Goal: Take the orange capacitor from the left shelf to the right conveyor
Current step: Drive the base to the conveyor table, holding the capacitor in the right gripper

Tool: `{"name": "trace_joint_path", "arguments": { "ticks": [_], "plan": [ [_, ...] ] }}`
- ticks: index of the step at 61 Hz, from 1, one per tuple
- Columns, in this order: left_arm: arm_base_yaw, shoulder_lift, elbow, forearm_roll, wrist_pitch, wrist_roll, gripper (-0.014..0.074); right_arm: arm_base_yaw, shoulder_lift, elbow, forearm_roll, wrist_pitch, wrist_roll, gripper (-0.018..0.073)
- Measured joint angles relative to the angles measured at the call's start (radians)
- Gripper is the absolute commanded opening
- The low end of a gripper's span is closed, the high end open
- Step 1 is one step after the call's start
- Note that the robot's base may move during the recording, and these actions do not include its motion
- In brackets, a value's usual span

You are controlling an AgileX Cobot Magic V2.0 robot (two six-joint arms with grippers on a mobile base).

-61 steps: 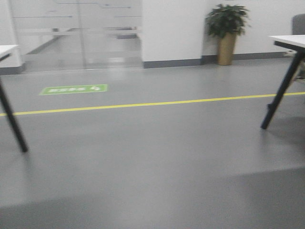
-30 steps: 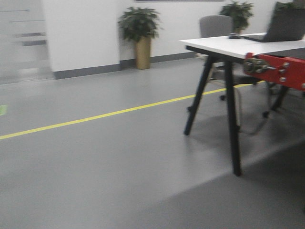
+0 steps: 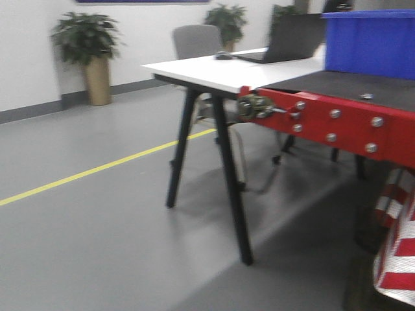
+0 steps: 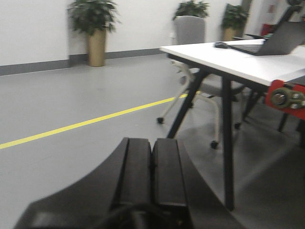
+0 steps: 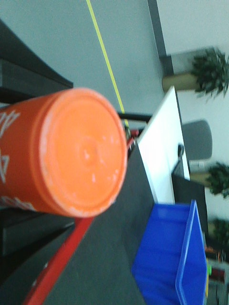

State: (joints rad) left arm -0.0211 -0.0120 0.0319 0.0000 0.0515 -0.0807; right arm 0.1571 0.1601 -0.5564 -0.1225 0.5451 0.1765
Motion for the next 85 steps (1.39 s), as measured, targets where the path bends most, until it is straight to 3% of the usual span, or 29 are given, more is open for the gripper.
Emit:
{"name": "trace_joint_path", "arguments": {
  "ticks": [85],
  "plan": [
    [0.0, 0.0, 0.0, 0.0, 0.0, 0.0, -0.0105, 0.0, 0.0, 0.0, 0.0, 0.0, 0.0, 0.0114]
  ]
}}
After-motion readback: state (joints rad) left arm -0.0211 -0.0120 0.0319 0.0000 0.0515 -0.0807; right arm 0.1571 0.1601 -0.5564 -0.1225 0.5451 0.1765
